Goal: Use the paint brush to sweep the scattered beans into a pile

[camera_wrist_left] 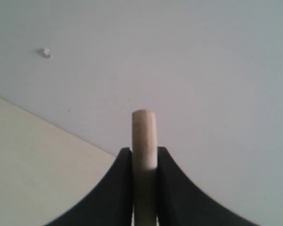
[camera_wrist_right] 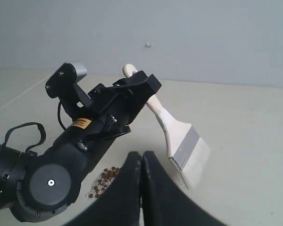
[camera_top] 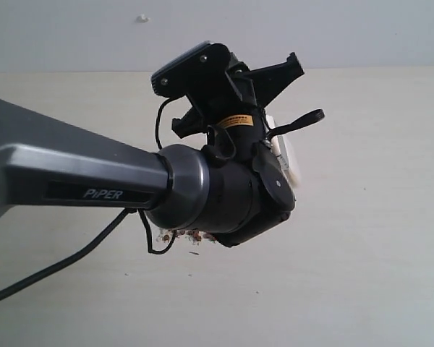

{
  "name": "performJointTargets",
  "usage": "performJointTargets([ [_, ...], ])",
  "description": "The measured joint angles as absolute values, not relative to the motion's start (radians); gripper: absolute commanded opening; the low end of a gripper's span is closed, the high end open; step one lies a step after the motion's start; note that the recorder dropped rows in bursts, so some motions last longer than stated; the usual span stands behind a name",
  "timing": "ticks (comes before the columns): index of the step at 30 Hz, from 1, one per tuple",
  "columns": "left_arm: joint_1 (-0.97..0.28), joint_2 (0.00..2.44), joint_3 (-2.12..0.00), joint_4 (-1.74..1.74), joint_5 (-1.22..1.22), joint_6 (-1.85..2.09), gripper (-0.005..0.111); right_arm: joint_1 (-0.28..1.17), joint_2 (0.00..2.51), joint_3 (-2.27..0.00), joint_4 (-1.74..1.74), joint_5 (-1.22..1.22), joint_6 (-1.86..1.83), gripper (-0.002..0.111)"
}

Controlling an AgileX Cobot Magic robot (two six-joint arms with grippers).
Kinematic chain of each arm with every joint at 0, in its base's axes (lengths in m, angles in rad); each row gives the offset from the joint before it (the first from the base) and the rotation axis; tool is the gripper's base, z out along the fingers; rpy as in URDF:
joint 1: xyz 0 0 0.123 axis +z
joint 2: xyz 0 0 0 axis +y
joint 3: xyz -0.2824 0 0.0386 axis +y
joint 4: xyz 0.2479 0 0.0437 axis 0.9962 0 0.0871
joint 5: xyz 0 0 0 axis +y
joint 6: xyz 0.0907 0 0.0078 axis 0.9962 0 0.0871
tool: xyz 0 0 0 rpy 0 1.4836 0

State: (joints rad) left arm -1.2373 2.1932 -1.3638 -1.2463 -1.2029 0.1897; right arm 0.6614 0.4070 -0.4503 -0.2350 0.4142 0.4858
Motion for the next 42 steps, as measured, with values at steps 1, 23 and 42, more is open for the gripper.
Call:
performJointTargets([
  [1,-1.237,2.193,-1.37,-1.246,-1.203,0.192,0.0,0.661,0.407,-0.45,-0.235,0.414,0.486,0.0],
  [23,-1.237,2.3,-1.456,-1.242,-1.201,0.246,0.0,0.661,0.407,-0.45,-0.235,0.408,0.486,0.0],
  [42,-1.239,2.3,-1.465,-1.419,-1.224,0.434,0.0,0.661,0.407,-0.45,-0.235,0.408,0.486,0.0],
])
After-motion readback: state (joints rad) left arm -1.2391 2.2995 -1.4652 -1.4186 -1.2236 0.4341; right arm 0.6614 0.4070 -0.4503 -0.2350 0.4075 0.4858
